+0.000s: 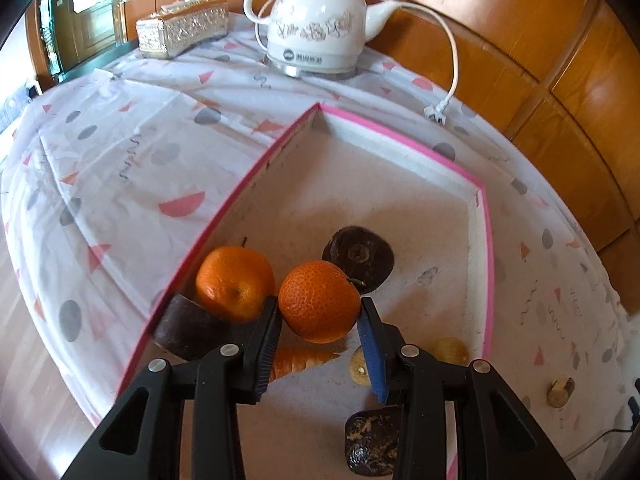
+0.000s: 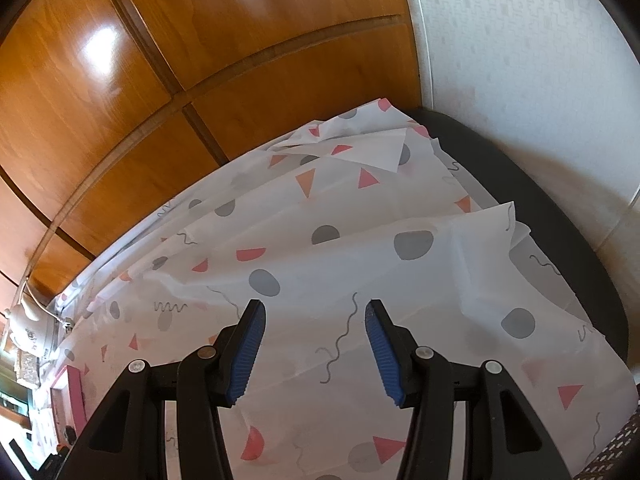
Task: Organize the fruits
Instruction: 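Carry the orange into the pink tray and open the left tool, then move the right tool to a dark cut cylinder piece on the cloth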
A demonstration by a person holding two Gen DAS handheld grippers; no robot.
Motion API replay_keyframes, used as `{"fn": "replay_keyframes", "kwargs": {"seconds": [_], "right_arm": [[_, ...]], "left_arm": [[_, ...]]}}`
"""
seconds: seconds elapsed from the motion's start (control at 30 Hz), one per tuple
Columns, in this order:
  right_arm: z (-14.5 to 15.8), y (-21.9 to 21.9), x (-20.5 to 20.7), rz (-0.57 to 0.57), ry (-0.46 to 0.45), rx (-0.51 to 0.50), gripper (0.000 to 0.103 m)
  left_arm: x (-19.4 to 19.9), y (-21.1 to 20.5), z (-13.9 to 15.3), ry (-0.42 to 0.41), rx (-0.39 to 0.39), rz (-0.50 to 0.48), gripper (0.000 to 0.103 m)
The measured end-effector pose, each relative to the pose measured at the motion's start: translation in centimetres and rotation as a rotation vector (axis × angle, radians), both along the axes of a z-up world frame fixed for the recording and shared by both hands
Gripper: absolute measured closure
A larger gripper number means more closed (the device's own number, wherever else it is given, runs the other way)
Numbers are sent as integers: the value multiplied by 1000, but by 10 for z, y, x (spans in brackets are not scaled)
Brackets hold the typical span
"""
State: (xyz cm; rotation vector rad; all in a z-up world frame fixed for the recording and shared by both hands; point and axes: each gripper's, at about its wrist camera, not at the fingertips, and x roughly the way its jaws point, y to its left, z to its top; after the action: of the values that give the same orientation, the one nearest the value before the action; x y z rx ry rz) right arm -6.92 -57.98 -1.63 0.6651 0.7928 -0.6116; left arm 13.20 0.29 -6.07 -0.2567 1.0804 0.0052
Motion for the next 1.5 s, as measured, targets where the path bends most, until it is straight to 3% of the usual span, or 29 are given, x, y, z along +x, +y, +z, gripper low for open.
{"fn": "replay_keyframes", "kwargs": {"seconds": [0.53,0.83,0.93,1.2,1.5], "right_arm": [[-9,-2,-1,-60,94,-36,50],[-13,-1,4,-62,149,-71,50],[-16,10,16,28,148,-69,50],[-27,81,59,441,178,-129,50],[-32,134,71,714,151,-138,50]], "left_arm": [[-34,23,20,-48,24,23,55],[-62,35,37,-120,92,25,42],[-69,38,44,-152,106,32,38],[-80,49,45,-166,88,37,37],[-92,65,44,-172,72,61,35]]}}
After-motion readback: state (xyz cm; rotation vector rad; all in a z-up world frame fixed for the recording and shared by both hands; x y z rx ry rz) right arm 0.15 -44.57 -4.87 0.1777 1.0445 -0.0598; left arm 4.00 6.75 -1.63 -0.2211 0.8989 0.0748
